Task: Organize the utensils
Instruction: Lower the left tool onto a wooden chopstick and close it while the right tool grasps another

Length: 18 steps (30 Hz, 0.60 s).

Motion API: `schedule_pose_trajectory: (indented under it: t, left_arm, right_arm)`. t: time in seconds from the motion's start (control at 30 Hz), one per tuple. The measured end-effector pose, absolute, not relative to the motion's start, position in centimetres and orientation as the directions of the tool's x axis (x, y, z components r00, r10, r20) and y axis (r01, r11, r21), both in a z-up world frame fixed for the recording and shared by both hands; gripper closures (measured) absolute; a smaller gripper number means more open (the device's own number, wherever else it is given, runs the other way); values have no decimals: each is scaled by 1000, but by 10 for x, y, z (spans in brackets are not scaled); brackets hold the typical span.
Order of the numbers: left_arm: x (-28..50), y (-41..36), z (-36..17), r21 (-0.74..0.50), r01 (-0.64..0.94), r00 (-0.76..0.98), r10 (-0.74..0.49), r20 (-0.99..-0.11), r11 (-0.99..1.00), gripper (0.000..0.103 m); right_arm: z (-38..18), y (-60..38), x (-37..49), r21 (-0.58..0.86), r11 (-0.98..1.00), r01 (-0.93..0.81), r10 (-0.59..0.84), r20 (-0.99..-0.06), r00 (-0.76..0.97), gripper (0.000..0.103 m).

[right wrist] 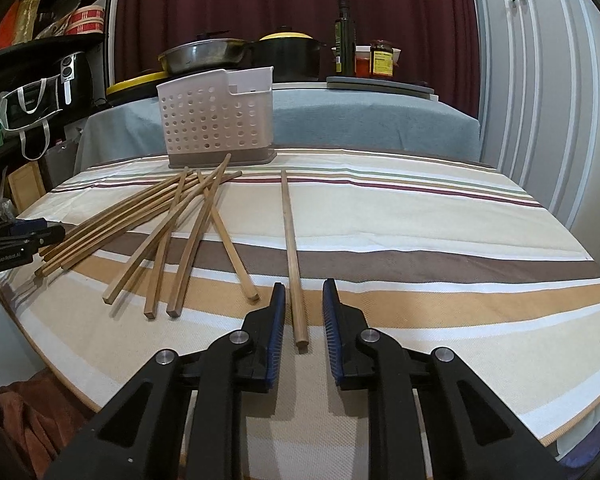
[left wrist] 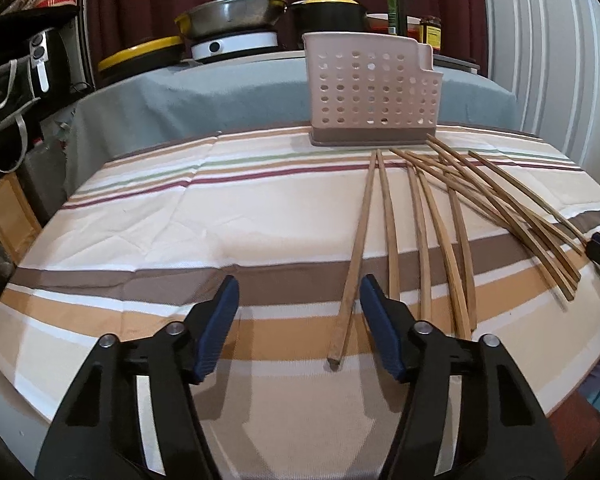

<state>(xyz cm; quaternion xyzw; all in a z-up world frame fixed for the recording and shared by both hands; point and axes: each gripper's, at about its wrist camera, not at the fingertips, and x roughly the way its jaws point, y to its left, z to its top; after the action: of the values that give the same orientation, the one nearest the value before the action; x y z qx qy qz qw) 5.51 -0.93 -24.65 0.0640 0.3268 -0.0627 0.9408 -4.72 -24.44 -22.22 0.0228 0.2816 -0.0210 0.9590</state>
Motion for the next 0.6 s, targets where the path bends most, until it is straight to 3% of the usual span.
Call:
schedule_pose_trajectory:
  t: [0.2, 0.3, 0.33, 0.4, 0.6]
  left_arm:
    - [48, -12, -254, 71, 215, 776, -126, -618, 974, 57]
    - [45, -14, -255, 61, 241, 776, -155, -612, 969, 72]
    - [45, -15, -255, 60, 252, 774, -164, -611, 966, 82]
    - [44, -18, -255, 69, 268, 774, -172, -610, 961, 89]
    - [42, -19, -255, 66, 283, 769, -185, -612, 957, 96]
  right_arm:
    - [-223, -245, -47, 42, 998, 53, -22, -538, 842, 83]
    - [-222, -244, -46, 41, 998, 51, -21, -539, 842, 83]
    - [-222, -244, -46, 42, 998, 51, -20, -538, 842, 83]
    - [-222, -245, -46, 45, 998, 48, -16, -538, 843, 83]
    - [-221, -241, -46, 46, 999, 27, 2, -543, 840, 94]
